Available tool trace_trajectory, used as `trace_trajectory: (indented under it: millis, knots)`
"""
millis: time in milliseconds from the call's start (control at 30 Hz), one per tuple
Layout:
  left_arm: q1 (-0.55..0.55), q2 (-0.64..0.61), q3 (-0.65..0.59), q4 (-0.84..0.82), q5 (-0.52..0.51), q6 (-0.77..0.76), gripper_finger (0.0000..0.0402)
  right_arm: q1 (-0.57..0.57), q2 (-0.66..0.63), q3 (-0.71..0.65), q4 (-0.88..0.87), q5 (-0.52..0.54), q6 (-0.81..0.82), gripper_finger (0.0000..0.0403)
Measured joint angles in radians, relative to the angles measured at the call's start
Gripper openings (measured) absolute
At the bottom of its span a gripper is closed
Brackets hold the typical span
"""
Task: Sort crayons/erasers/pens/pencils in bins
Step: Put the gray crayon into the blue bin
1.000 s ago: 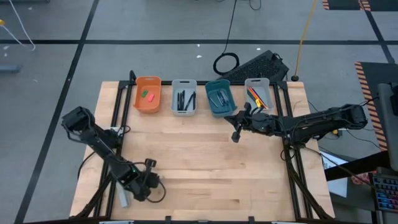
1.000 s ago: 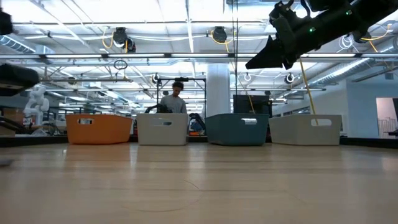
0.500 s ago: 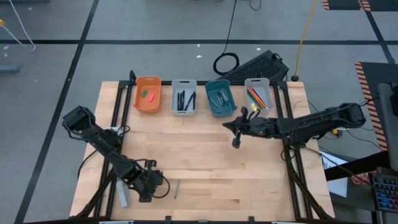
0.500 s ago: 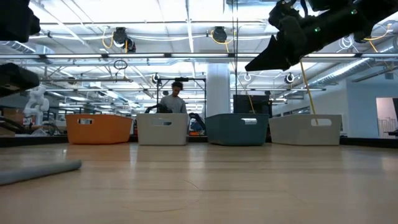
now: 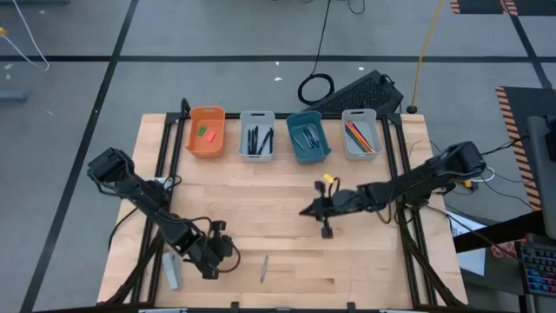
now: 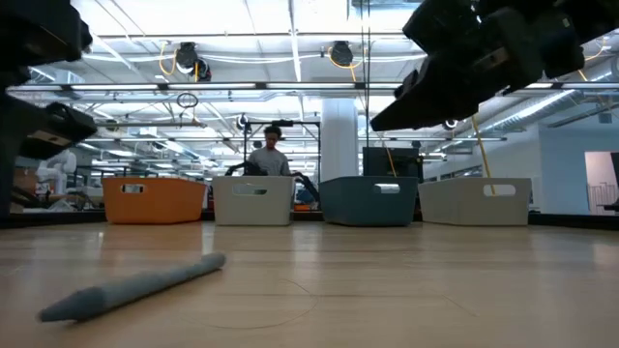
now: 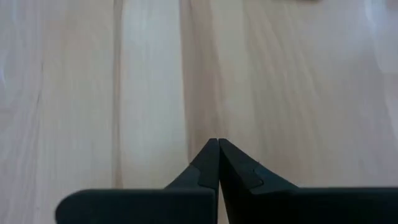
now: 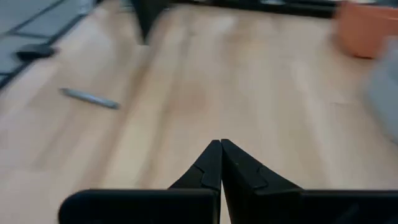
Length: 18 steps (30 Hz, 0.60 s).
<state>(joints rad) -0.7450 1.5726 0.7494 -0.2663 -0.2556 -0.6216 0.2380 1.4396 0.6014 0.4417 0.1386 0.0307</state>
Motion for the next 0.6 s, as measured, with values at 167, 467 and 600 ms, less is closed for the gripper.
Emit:
trace_trajectory:
  millis: [167, 467, 600]
  knots:
    - [0.023, 0.0, -0.068, 0.145, -0.009, -0.001, 0.0006, 0.052, 0.127, 0.101, -0.008, -0.111, -0.02, 0.0001]
    - [0.051, -0.001, -0.163, 0.286, -0.058, -0.003, 0.001, 0.099, 0.285, 0.265, -0.118, -0.225, -0.072, 0.004]
    - [0.061, -0.001, -0.191, 0.323, -0.088, 0.012, 0.0012, 0.116, 0.346, 0.341, -0.173, -0.272, -0.111, 0.0071]
